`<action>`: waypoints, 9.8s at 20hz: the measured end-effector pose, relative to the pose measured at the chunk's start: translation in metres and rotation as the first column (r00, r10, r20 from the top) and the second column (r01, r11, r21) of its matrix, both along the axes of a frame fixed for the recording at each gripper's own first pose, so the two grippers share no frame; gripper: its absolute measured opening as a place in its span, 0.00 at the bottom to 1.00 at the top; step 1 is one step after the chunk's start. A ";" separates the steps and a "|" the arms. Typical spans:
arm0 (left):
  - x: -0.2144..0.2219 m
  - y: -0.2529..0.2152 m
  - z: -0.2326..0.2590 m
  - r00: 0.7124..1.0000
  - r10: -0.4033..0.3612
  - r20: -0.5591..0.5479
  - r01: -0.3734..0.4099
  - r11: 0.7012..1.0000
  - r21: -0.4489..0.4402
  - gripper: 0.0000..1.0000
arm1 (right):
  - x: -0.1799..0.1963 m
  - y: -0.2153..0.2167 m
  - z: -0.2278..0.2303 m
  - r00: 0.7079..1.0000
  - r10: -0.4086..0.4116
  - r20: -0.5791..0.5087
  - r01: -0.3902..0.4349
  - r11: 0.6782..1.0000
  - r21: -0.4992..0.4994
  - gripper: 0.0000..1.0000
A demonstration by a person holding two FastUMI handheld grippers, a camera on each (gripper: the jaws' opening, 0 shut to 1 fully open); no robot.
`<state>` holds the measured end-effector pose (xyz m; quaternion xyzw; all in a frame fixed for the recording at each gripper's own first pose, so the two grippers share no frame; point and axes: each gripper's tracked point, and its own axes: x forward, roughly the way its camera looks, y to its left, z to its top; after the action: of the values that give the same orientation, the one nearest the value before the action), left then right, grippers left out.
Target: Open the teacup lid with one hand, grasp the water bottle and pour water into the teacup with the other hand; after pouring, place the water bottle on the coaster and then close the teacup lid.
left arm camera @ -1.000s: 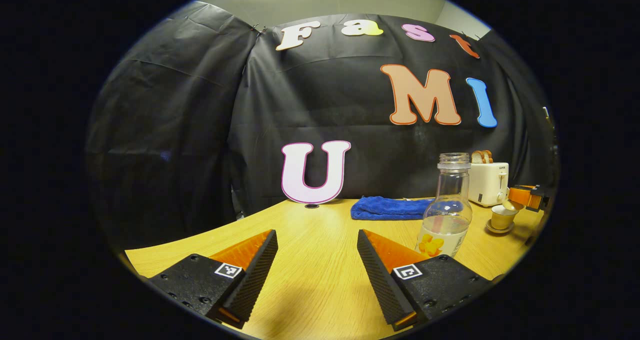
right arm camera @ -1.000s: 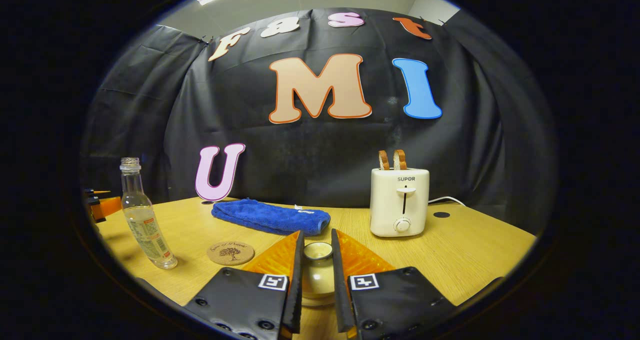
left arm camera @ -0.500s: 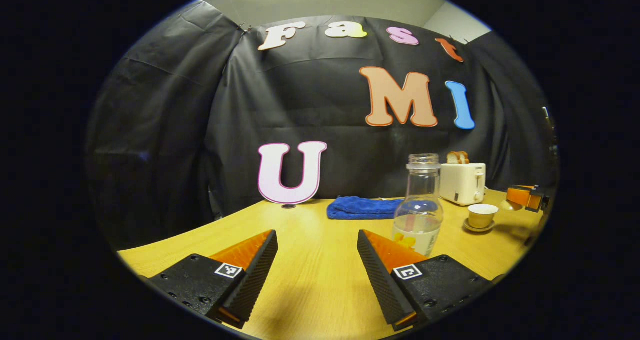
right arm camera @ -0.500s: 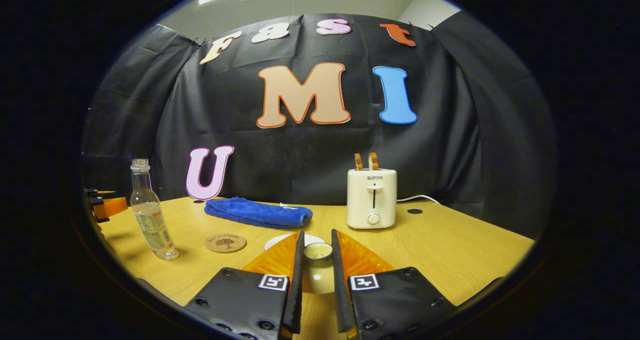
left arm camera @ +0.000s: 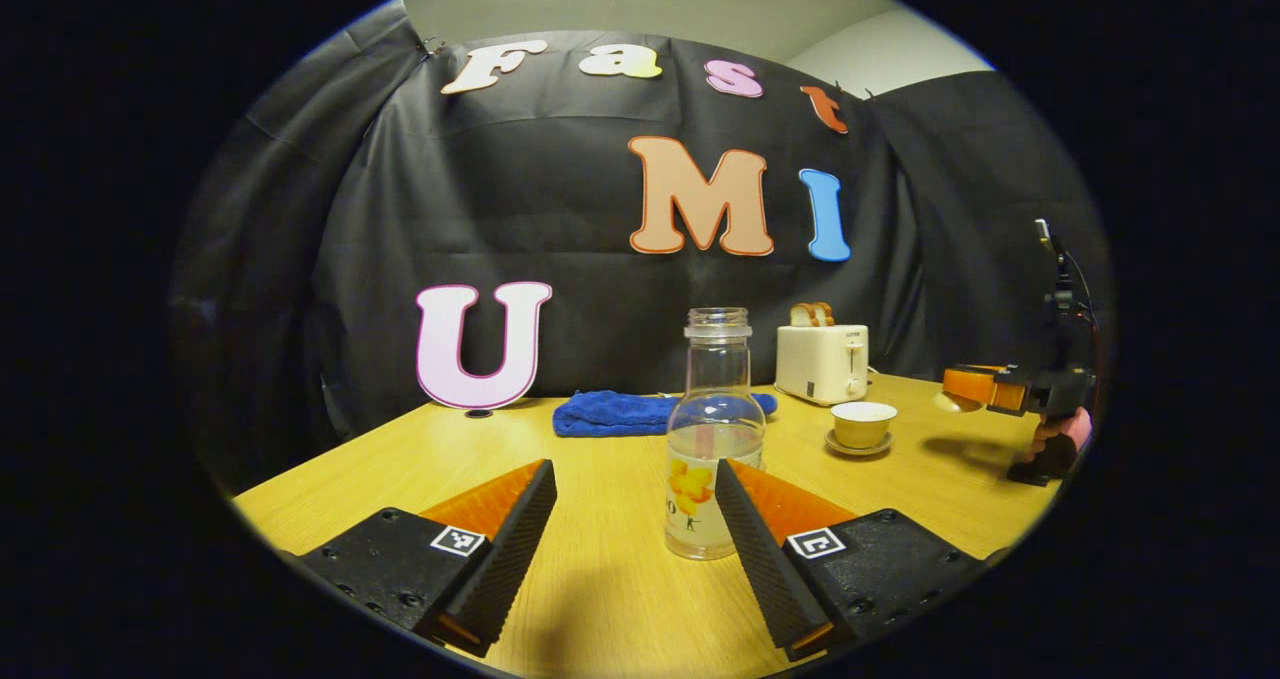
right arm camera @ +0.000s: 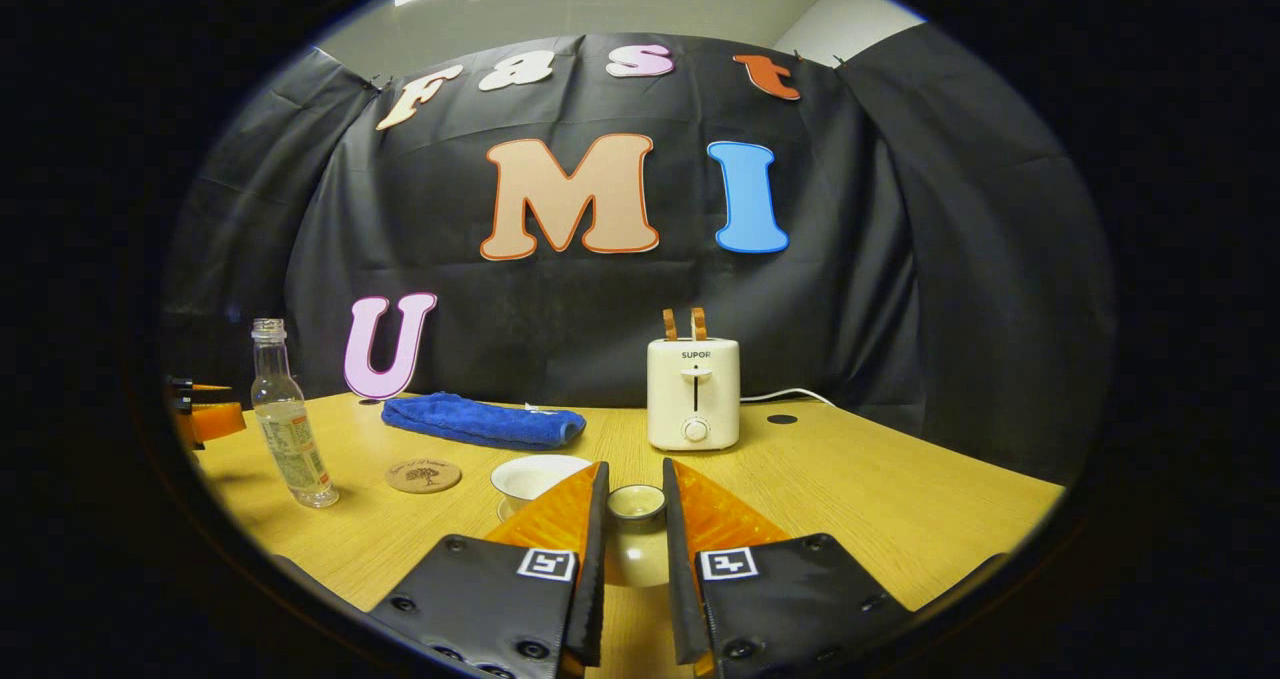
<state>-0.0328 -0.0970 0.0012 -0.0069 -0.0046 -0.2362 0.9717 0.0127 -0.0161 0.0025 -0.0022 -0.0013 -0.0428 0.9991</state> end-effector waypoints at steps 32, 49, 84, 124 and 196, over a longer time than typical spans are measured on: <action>0.044 -0.082 -0.046 0.963 -0.079 -0.259 0.119 0.983 0.143 0.75 | -0.004 -0.009 0.000 1.000 -0.025 0.003 0.025 1.000 0.000 0.29; 0.091 -0.116 0.021 0.994 -0.008 0.110 -0.079 0.648 0.758 0.69 | -0.006 -0.057 0.002 0.994 -0.112 0.006 0.112 0.994 -0.003 0.29; 0.131 -0.168 -0.012 0.886 -0.400 0.234 -0.309 -0.134 0.942 0.69 | -0.008 -0.069 0.003 0.992 -0.129 0.006 0.129 0.992 -0.003 0.31; 0.146 -0.191 0.061 0.770 -0.549 0.325 -0.536 -0.280 0.797 0.68 | -0.007 -0.070 0.003 0.991 -0.133 0.005 0.133 0.991 -0.003 0.31; 0.119 -0.128 -0.037 0.982 -0.022 -0.186 0.039 0.995 0.088 0.95 | 0.009 -0.055 0.001 0.998 -0.068 -0.003 0.068 0.998 -0.002 0.33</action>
<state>0.0860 -0.2249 -0.0353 0.0154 0.0967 -0.2493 0.9635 0.0213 -0.0715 0.0033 -0.0031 0.0001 -0.0766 0.9971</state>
